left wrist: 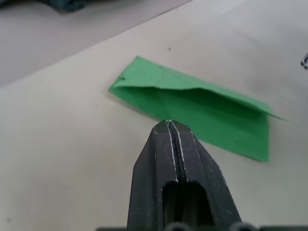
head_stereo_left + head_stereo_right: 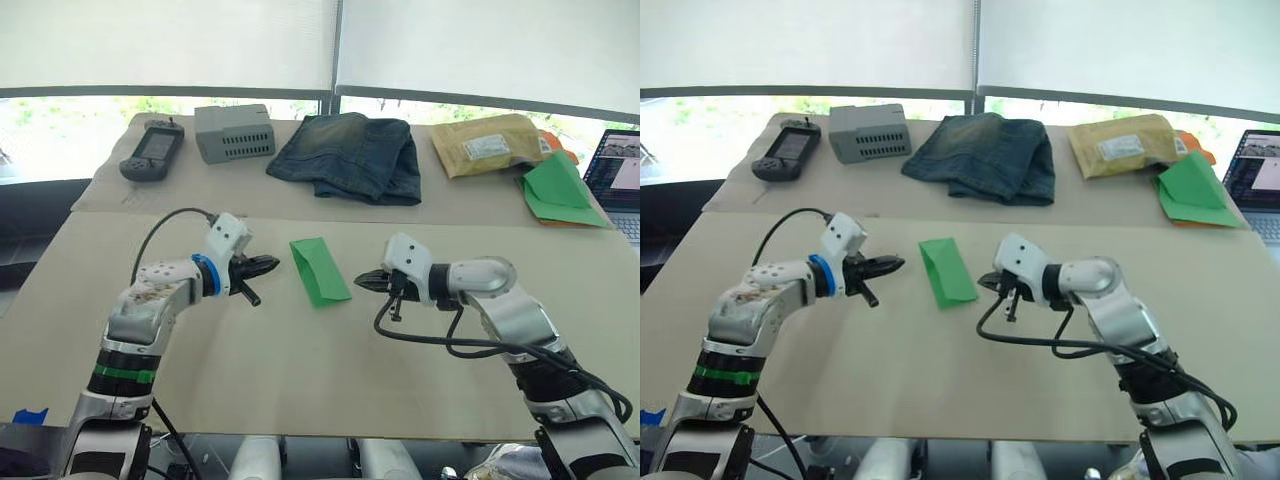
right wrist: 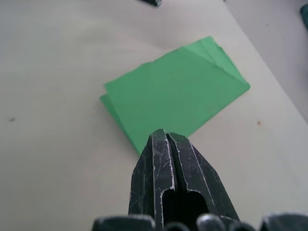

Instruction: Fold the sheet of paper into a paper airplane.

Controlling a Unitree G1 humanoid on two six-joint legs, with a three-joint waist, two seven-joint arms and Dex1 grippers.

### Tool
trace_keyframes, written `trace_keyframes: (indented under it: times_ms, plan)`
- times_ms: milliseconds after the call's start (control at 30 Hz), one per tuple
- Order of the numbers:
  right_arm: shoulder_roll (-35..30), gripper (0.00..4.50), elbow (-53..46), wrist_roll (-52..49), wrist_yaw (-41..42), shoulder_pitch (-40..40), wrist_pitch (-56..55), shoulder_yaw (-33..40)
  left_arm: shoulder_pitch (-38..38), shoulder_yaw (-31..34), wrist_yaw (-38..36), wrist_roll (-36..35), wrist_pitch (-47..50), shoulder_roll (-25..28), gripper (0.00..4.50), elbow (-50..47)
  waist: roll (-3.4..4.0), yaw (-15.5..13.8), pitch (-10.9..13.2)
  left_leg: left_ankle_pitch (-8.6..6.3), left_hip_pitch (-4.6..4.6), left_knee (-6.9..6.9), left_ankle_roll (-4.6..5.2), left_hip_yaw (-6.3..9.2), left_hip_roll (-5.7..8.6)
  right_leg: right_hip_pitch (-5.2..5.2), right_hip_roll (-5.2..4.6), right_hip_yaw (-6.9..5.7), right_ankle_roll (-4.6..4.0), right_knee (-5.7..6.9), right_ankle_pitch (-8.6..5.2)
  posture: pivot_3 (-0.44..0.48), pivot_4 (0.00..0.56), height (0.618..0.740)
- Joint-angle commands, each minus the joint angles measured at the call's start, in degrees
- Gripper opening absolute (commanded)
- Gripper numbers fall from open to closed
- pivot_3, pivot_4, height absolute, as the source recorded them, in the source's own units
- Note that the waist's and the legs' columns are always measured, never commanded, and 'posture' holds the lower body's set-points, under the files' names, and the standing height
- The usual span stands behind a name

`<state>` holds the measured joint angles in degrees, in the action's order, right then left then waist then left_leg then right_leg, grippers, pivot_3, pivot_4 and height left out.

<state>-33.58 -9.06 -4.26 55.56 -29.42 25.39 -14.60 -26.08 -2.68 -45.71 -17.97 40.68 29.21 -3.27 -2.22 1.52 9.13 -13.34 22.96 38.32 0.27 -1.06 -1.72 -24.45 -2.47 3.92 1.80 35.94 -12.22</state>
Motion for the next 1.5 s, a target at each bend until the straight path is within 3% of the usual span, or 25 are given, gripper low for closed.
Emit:
trace_keyframes:
  times_ms: [33,367,600,867,1167,1400,1500]
  plan:
    - [-0.13,0.02,-0.73,0.2,-1.0,-1.08,-1.33,0.87,-0.61,-1.84,0.53,0.5,-3.72,-2.65,0.0,1.7,0.0,-0.33,0.0,0.0,0.0,0.0,0.0,-0.01,0.0,0.0,0.0,0.0,-0.06,-0.01,0.03,0.0,0.15,0.74]
    - [-3.48,0.02,-4.71,1.13,-4.06,1.84,3.73,2.64,-7.91,-6.56,0.69,2.52,-8.74,-10.8,0.0,12.31,-0.01,-0.83,0.01,0.0,0.07,0.01,0.0,-0.02,0.03,0.0,0.01,-0.01,-0.22,-0.05,0.13,0.0,0.15,0.74]
    - [-4.27,0.02,-10.24,-0.88,-5.68,3.28,6.38,4.92,-11.01,-8.85,-0.22,4.57,-10.56,-12.34,0.0,18.62,-0.01,-0.32,0.01,0.0,0.04,0.01,0.01,-0.01,0.01,-0.02,0.04,0.01,-0.19,-0.04,0.11,0.0,0.15,0.74]
    - [-0.66,0.02,-18.78,-6.12,-7.33,1.81,13.02,4.82,-9.99,-10.41,-0.42,8.41,-12.82,-11.81,0.0,23.66,-0.02,-0.55,0.01,0.0,0.04,0.01,0.01,0.02,0.0,0.0,0.06,0.0,-0.02,-0.03,0.02,0.0,0.15,0.74]
    - [7.76,0.02,-18.18,-4.41,-14.88,4.41,20.23,-6.1,-10.17,-10.12,-0.81,8.2,-13.14,-13.35,0.0,23.62,-0.01,-0.77,0.0,0.0,0.02,0.04,0.01,0.02,0.01,0.03,0.05,0.0,-0.03,-0.01,0.02,0.0,0.15,0.74]
    - [12.64,0.02,-18.41,-3.21,-22.54,9.14,25.4,-6.1,-10.0,-10.31,-1.86,8.15,-12.26,-12.85,0.0,22.66,0.0,-0.63,-0.01,0.0,-0.03,0.05,0.01,0.03,0.01,0.06,0.03,-0.01,-0.19,0.01,0.12,0.0,0.15,0.74]
    - [15.23,0.02,-18.99,-0.78,-29.41,10.98,27.5,-4.12,-10.09,-10.53,-2.46,8.33,-11.97,-12.67,0.0,22.57,0.0,-0.63,-0.01,0.0,-0.04,0.05,0.0,0.03,-0.02,0.06,0.06,-0.02,0.01,0.04,-0.01,0.0,0.15,0.74]
